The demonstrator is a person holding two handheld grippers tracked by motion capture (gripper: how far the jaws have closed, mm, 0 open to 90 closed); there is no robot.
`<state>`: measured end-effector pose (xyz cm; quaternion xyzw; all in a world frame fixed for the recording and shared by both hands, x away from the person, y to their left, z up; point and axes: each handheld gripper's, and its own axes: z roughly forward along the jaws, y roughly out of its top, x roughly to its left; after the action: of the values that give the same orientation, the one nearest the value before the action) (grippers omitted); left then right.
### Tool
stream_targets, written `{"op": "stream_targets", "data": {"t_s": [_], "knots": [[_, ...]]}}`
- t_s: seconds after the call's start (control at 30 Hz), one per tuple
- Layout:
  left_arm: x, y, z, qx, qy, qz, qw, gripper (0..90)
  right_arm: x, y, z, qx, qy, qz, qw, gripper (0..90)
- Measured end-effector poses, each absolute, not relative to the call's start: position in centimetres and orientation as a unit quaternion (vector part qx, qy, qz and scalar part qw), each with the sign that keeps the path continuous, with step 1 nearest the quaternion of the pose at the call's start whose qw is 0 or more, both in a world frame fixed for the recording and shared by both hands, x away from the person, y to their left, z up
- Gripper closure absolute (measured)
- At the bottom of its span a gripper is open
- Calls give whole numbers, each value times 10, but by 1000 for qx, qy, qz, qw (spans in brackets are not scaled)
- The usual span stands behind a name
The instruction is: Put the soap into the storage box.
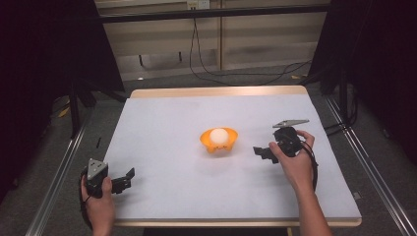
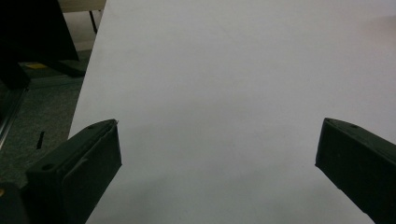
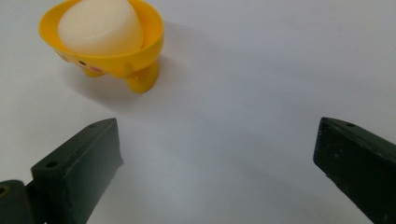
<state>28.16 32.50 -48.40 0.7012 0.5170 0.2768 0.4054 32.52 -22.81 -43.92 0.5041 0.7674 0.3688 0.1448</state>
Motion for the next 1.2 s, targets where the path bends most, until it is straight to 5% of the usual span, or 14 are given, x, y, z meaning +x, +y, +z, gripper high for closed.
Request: {"op": "stream_targets", "data": {"t_s": [1.2], "knots": [[282,325,-484,702,517,279,403,0,262,-311,-471,550,720,389,167,23]]}}
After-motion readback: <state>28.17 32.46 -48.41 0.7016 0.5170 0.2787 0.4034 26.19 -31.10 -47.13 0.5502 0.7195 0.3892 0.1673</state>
